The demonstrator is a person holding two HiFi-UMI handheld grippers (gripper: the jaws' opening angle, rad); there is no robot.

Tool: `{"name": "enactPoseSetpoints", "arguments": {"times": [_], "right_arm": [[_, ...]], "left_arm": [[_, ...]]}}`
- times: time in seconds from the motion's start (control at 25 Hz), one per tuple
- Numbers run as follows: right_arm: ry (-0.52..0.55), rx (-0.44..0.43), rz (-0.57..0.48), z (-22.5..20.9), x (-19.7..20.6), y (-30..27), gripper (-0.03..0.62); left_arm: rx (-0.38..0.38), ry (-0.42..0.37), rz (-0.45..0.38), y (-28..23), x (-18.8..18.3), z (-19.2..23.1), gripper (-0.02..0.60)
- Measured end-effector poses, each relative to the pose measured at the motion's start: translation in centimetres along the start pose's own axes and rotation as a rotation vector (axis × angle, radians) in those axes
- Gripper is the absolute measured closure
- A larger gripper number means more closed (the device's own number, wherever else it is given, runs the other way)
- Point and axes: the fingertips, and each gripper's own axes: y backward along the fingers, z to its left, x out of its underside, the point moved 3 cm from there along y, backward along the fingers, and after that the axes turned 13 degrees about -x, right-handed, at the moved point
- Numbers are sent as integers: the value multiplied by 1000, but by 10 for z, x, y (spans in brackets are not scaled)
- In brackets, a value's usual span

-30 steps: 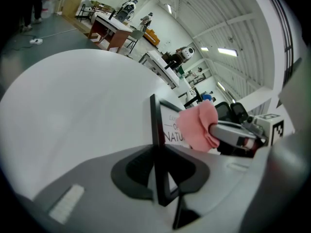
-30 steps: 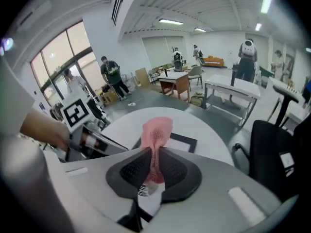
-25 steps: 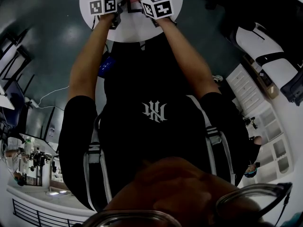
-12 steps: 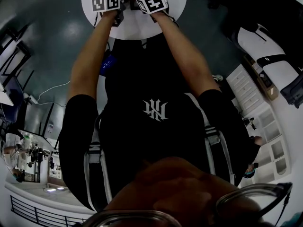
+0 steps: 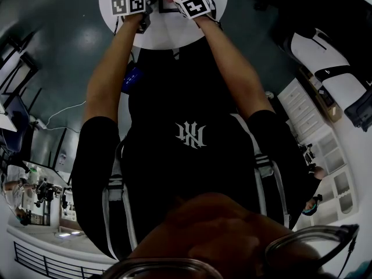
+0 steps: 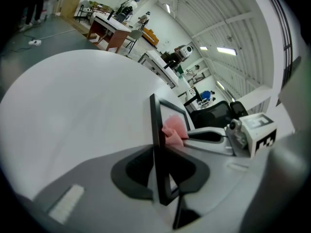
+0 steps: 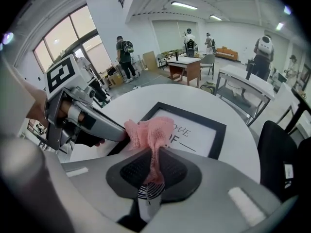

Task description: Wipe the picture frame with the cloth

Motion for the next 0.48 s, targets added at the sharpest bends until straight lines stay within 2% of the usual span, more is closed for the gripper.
{"name": "enactPoseSetpoints", "arguments": {"times": [0.28,0.48], "right_arm": [[4,73,10,-27,12,19,547],[45,103,32,-34,14,33,546]], "left_arm": [[3,-1,-2,-1,0,1,509],[-2,-4,4,-1,0,1,508]]}}
